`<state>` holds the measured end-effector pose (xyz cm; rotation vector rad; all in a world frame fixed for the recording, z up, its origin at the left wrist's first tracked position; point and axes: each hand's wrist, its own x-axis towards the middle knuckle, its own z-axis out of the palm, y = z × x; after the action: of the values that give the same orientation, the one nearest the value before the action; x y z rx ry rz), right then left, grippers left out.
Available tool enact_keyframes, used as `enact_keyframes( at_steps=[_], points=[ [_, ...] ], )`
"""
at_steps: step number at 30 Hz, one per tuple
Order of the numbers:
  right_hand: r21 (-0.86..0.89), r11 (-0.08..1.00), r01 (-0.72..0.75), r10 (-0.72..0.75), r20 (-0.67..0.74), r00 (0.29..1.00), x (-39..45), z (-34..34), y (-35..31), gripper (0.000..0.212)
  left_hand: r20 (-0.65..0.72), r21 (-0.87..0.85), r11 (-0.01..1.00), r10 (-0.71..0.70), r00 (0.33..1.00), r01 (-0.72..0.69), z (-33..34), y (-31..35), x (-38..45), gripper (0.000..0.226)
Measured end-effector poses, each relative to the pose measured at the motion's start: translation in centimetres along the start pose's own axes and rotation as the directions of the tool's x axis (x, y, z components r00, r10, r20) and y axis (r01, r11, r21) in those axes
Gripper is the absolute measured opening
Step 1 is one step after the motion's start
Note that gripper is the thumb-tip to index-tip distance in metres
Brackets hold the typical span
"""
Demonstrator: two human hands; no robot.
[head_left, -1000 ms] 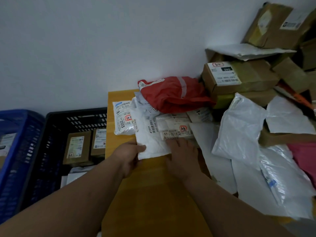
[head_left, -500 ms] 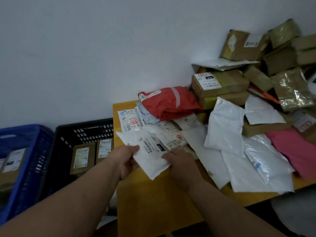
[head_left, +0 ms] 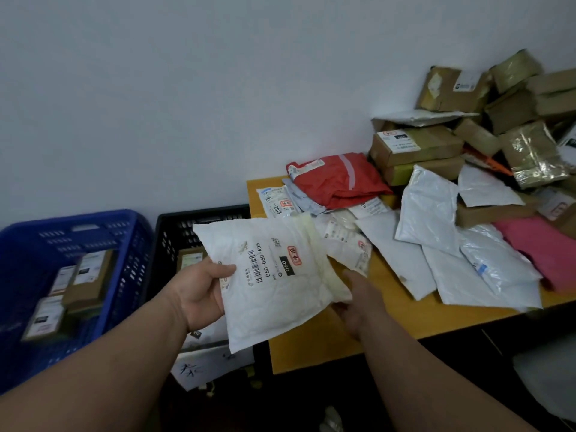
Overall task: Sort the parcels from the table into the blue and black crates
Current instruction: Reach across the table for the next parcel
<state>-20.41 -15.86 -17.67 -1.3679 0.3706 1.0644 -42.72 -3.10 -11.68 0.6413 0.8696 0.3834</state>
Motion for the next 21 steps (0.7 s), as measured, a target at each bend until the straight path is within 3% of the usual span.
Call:
enact_keyframes(
  at_steps=[3, 8, 21],
  points=[
    [-0.007, 1.000, -0.014, 0.014, 0.102, 0.995, -1.2, -0.4, 0.1, 0.029, 0.017, -0.001, 1.000, 0.001, 1.000, -0.001, -1.4, -0.3, -2.1, 0.050],
    [-0.064, 0.997, 0.039, -0.023, 0.239, 0.971, -1.9, -1.6, -0.6, 0.027, -0.036, -0.023, 0.999, 0.045, 0.998, -0.046, -2.5, -0.8, -4.1, 0.050],
    [-0.414, 0.902, 0.118, 0.034, 0.343, 0.939, -1.2, -4.0, -3.6, 0.029, -0.326, 0.034, 0.994, 0.111, 0.939, -0.106, -0.2, -1.4, -4.5, 0.049]
  ],
)
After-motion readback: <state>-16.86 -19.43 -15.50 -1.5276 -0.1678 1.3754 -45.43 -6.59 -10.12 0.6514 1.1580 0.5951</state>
